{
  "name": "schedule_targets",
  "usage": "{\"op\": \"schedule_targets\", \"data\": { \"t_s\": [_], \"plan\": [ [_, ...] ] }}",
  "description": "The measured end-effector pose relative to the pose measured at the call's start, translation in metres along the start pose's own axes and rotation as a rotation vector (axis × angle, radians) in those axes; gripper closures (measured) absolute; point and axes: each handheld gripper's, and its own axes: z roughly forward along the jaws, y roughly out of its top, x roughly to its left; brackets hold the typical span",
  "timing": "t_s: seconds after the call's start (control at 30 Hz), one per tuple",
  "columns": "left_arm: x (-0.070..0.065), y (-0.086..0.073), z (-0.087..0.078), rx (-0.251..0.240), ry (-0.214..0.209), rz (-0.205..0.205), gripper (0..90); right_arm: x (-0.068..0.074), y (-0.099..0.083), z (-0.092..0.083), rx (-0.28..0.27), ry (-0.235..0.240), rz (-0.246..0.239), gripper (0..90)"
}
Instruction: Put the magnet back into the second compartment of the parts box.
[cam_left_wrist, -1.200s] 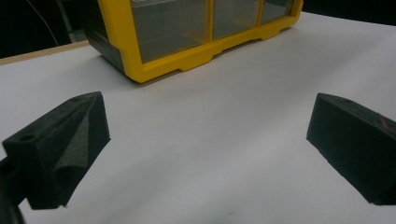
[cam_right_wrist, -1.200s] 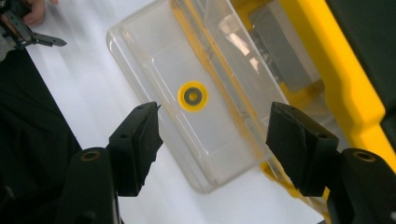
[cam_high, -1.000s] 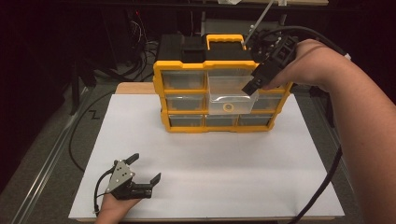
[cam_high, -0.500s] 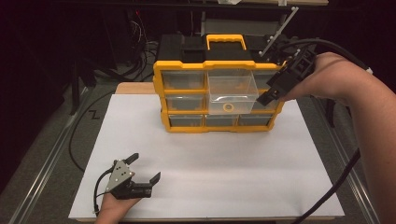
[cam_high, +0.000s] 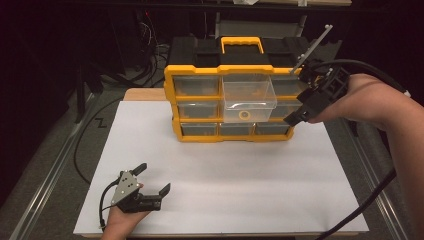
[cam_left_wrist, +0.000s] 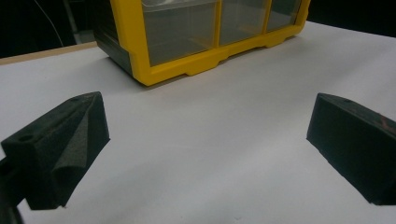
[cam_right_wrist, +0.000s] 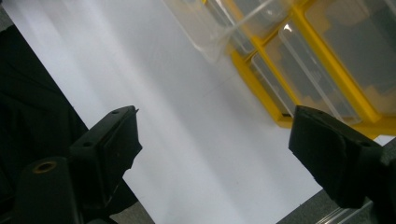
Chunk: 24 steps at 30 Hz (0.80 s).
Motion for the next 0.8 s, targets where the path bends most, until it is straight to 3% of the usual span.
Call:
{"op": "schedule_targets", "data": {
  "t_s": [0.27, 0.5, 0.8],
  "plan": [
    [0.000, 0.000, 0.000, 0.005, -0.004, 0.006, 0.2, 0.004, -0.014, 0.007, 0.008, 0.004, 0.010, 11.1],
    [0.000, 0.000, 0.000, 0.004, -0.003, 0.004, 0.2, 0.007, -0.022, 0.017, 0.020, -0.016, 0.029, 0.1],
    [0.000, 0.000, -0.001, 0.002, 0.001, 0.003, 0.2, 0.008, -0.031, 0.032, 0.035, -0.020, 0.028, 0.1]
  ]
}}
